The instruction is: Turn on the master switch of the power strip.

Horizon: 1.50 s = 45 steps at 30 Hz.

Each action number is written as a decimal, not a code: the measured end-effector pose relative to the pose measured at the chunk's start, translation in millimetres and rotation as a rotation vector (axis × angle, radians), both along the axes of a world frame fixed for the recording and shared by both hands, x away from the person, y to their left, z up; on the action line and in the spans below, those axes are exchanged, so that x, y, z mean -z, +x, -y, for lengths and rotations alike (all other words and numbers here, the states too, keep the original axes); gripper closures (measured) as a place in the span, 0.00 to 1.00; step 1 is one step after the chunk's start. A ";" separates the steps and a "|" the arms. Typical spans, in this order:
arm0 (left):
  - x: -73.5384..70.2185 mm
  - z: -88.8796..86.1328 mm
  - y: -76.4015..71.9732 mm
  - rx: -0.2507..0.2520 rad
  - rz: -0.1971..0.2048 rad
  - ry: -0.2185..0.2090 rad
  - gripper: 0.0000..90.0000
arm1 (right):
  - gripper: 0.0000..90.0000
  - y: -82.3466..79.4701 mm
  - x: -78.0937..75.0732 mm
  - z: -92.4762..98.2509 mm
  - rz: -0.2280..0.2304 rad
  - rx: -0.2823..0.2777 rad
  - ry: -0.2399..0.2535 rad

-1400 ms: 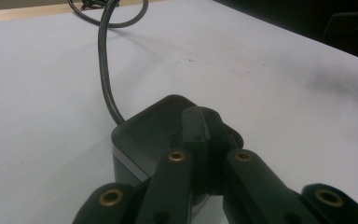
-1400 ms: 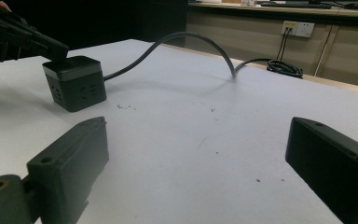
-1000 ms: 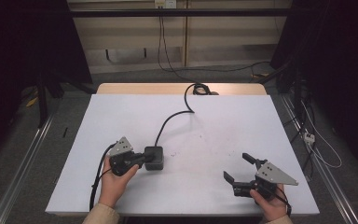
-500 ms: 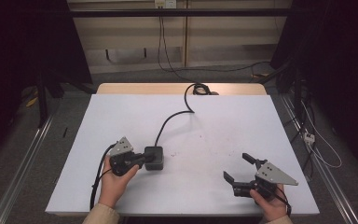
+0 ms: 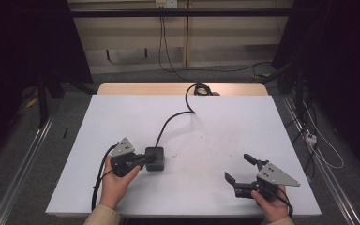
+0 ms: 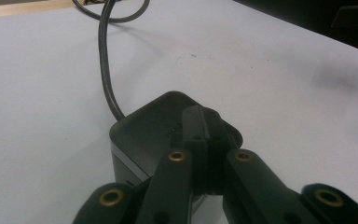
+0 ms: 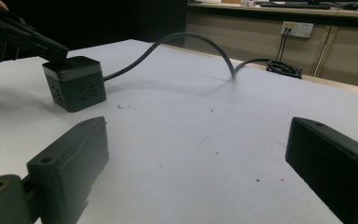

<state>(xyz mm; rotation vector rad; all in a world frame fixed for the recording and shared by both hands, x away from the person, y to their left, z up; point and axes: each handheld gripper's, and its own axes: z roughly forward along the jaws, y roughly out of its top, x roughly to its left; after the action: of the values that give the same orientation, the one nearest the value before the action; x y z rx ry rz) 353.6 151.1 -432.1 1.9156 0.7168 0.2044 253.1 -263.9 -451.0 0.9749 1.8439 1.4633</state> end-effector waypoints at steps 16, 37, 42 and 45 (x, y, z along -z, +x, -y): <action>1.4 -0.4 -0.8 -0.017 -0.006 -0.020 1.00 | 0.06 0.8 0.2 1.2 0.001 0.002 0.004; -2.4 -1.7 -4.6 -0.041 0.002 -0.055 0.69 | 0.06 2.7 0.3 -0.3 -0.002 -0.004 0.006; -3.6 -2.8 -5.7 -0.045 -0.004 -0.059 0.59 | 0.06 3.5 0.2 -1.5 -0.001 -0.010 0.004; -4.2 -2.3 -5.9 -0.056 -0.017 -0.061 0.47 | 0.06 3.9 0.2 -1.2 -0.002 -0.009 0.007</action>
<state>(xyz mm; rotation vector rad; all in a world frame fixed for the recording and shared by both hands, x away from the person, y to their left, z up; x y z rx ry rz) 347.8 153.4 -427.9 1.8426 0.7805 0.1996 257.0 -262.8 -451.2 0.9726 1.8477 1.4755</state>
